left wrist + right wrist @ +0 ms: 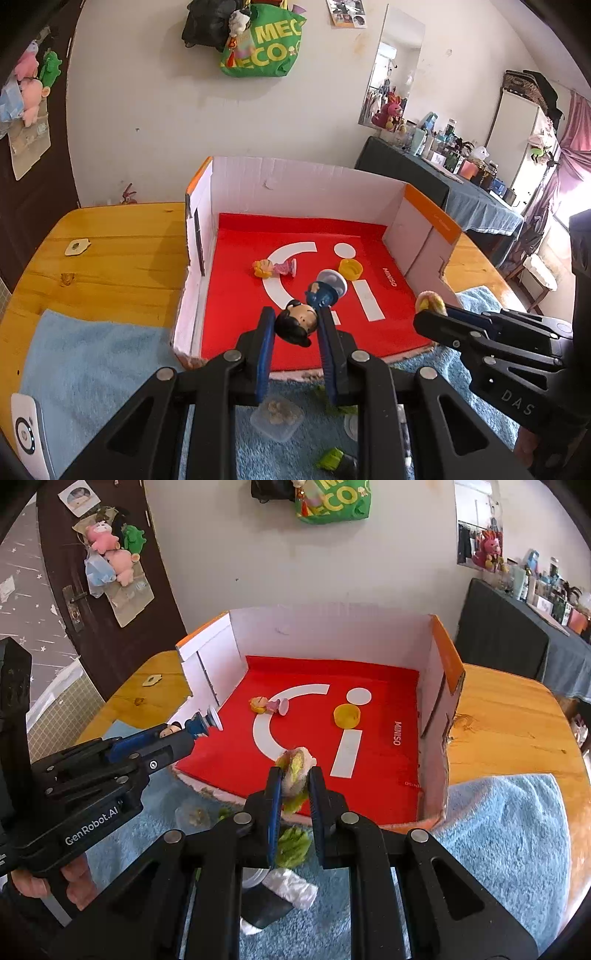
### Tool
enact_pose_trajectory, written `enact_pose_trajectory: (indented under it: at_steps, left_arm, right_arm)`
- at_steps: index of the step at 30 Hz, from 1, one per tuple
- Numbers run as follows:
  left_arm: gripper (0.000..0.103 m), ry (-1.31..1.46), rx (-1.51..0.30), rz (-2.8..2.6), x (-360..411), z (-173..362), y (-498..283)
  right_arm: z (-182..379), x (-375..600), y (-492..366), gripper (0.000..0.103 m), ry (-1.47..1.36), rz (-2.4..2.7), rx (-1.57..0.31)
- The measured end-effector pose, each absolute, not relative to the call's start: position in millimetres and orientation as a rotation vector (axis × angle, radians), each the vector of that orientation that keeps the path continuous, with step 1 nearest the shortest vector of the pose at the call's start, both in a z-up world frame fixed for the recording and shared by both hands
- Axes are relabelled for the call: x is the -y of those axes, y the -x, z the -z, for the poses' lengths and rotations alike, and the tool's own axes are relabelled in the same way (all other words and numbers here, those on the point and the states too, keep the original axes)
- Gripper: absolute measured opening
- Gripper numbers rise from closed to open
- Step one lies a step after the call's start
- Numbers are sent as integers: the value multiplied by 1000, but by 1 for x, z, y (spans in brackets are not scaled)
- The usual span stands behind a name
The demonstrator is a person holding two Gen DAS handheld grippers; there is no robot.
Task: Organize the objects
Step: 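Lift the boy figurine with left tool while right tool carries the yellow figurine toward the box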
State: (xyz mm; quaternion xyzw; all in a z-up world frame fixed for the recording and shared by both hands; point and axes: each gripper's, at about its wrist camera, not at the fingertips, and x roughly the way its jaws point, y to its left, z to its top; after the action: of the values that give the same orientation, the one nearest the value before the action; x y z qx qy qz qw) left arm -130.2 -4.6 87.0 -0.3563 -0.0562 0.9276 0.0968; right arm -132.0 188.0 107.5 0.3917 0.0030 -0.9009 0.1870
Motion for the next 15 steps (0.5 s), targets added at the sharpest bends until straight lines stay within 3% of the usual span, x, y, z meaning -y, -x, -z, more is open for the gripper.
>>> enact_pose_trajectory:
  at_steps: [15]
  left_arm:
    - [24,1184,146,-2689,0,-66,173]
  right_arm:
    - [-96,-187,177,14,-1228,2497,-37]
